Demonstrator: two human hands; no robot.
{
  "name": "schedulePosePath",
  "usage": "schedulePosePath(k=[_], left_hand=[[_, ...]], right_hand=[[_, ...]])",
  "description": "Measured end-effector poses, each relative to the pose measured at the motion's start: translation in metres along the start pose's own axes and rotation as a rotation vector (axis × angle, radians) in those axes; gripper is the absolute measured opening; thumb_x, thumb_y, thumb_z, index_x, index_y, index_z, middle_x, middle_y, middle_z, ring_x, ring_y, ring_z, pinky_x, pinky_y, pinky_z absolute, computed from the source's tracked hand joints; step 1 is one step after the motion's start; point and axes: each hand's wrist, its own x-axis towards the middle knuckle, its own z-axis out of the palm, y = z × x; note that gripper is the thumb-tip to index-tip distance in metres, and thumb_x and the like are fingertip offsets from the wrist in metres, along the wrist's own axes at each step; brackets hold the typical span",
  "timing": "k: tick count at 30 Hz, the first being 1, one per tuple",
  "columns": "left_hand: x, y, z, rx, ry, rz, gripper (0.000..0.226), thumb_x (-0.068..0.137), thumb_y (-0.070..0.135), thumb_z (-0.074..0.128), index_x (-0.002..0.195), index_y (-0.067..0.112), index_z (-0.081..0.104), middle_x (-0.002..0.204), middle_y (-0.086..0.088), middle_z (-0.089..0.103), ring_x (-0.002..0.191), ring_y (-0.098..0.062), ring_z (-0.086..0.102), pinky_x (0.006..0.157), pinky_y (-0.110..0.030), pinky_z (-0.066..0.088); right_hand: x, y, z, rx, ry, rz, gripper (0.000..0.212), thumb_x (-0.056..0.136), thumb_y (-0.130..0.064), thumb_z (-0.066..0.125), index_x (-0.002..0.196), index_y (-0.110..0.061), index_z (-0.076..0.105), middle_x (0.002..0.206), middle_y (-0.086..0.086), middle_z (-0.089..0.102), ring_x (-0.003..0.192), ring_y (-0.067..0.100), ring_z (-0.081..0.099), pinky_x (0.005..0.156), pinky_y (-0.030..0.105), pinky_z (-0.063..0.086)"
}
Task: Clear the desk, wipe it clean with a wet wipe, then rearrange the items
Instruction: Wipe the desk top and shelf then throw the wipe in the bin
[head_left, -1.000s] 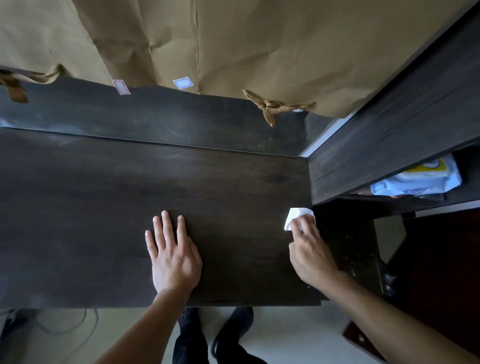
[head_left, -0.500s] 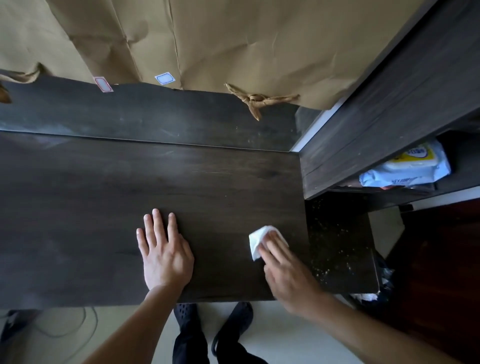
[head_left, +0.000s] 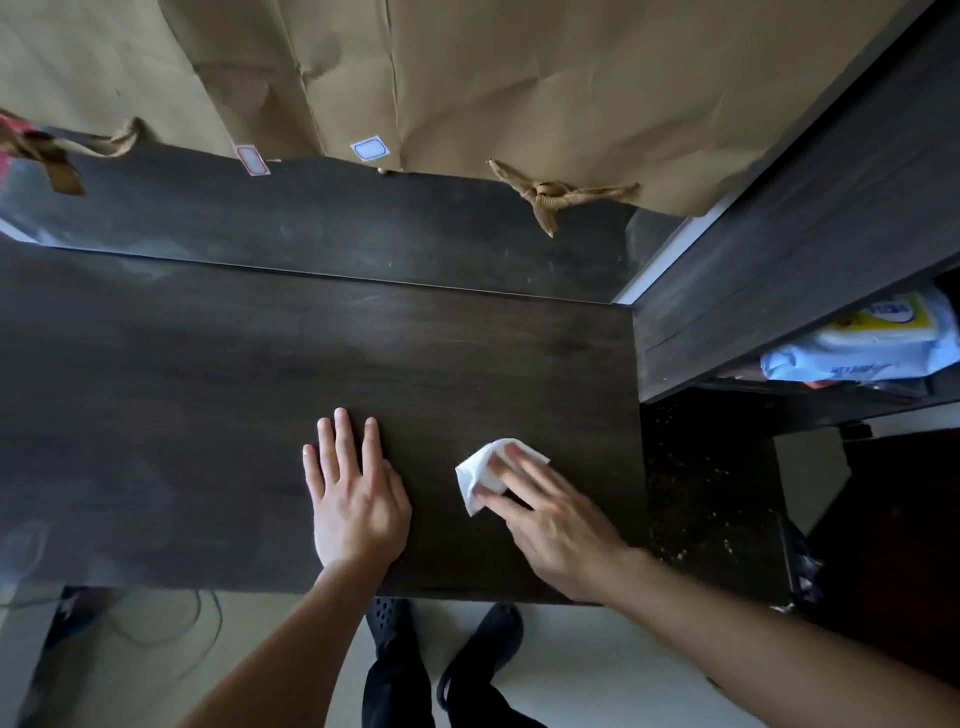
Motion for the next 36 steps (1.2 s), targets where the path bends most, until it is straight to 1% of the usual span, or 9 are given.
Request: schedulePosePath(k=[6,12,15,18,21,24,31,33,36], left_hand=[[0.0,0.0,0.002,0.013,-0.017,-0.01,0.054,0.091,0.026,0.029,0.138,0.006,0.043,0.152,-0.022,0.026,0.143,-0.038,0.017,0.117,-0.051,0.01],[0.0,0.001,0.001,0.009,-0.016,-0.021,0.055,0.091,0.026,0.027,0.139,0.005,0.042,0.153,-0.021,0.025,0.143,-0.037,0.016,0.117,-0.051,0.01],[0.0,0.001,0.001,0.011,-0.013,-0.02,0.054,0.09,0.026,0.028,0.139,0.005,0.043,0.152,-0.022,0.026,0.143,-0.038,0.017,0.117,-0.051,0.01],[0.001,0.002,0.002,0.02,-0.023,-0.017,0.055,0.089,0.026,0.028,0.139,0.006,0.042,0.152,-0.022,0.026,0.143,-0.038,0.017,0.117,-0.051,0.01],[0.0,0.001,0.003,0.017,-0.023,-0.014,0.055,0.089,0.025,0.03,0.138,0.005,0.043,0.152,-0.022,0.026,0.142,-0.039,0.018,0.117,-0.052,0.011],[0.0,0.001,0.002,0.0,-0.008,-0.019,0.057,0.089,0.027,0.026,0.138,0.005,0.043,0.152,-0.022,0.027,0.142,-0.039,0.018,0.117,-0.053,0.012],[-0.002,0.001,0.002,0.0,-0.009,-0.015,0.058,0.089,0.029,0.024,0.139,0.005,0.042,0.152,-0.023,0.026,0.142,-0.039,0.018,0.117,-0.052,0.01],[-0.003,0.001,0.002,-0.002,-0.014,-0.013,0.057,0.09,0.028,0.026,0.14,0.005,0.041,0.153,-0.022,0.025,0.143,-0.038,0.016,0.118,-0.052,0.009],[-0.005,0.001,0.002,-0.01,-0.008,-0.006,0.055,0.09,0.027,0.028,0.139,0.005,0.041,0.152,-0.022,0.026,0.143,-0.038,0.017,0.117,-0.051,0.011]], right_hand=[[0.099,0.045,-0.022,-0.036,0.225,0.328,0.041,0.088,-0.019,0.044,0.127,-0.014,0.055,0.141,0.019,0.045,0.132,0.044,0.036,0.108,0.051,0.034],[0.056,0.001,-0.006,0.146,0.157,0.058,0.041,0.082,0.0,0.048,0.121,-0.006,0.06,0.136,0.011,0.053,0.134,0.027,0.041,0.109,0.038,0.035],[0.065,0.039,-0.026,0.168,0.241,0.219,0.043,0.08,0.007,0.049,0.116,-0.01,0.063,0.133,0.009,0.056,0.131,0.024,0.045,0.103,0.036,0.043],[0.094,0.059,-0.038,0.117,0.218,0.37,0.037,0.088,-0.003,0.042,0.121,-0.011,0.058,0.142,0.005,0.046,0.138,0.021,0.032,0.107,0.032,0.035],[0.078,0.024,-0.023,0.127,0.205,0.277,0.027,0.088,-0.013,0.046,0.105,-0.007,0.066,0.128,0.011,0.057,0.124,0.029,0.047,0.099,0.039,0.044],[0.011,0.007,-0.007,0.219,0.236,0.158,0.015,0.087,-0.011,0.057,0.09,-0.012,0.072,0.107,0.003,0.065,0.095,0.025,0.055,0.08,0.031,0.048],[-0.016,0.106,-0.035,0.164,0.445,0.67,0.008,0.079,-0.002,0.064,0.078,-0.009,0.068,0.081,0.008,0.055,0.073,0.029,0.057,0.064,0.033,0.044],[-0.025,0.087,-0.027,0.198,0.477,0.706,0.007,0.079,-0.002,0.065,0.08,-0.009,0.067,0.08,0.008,0.055,0.072,0.027,0.057,0.063,0.034,0.045],[-0.075,0.033,-0.003,0.32,0.406,0.548,0.011,0.082,-0.003,0.061,0.082,-0.013,0.065,0.081,0.002,0.053,0.071,0.019,0.056,0.064,0.031,0.044]])
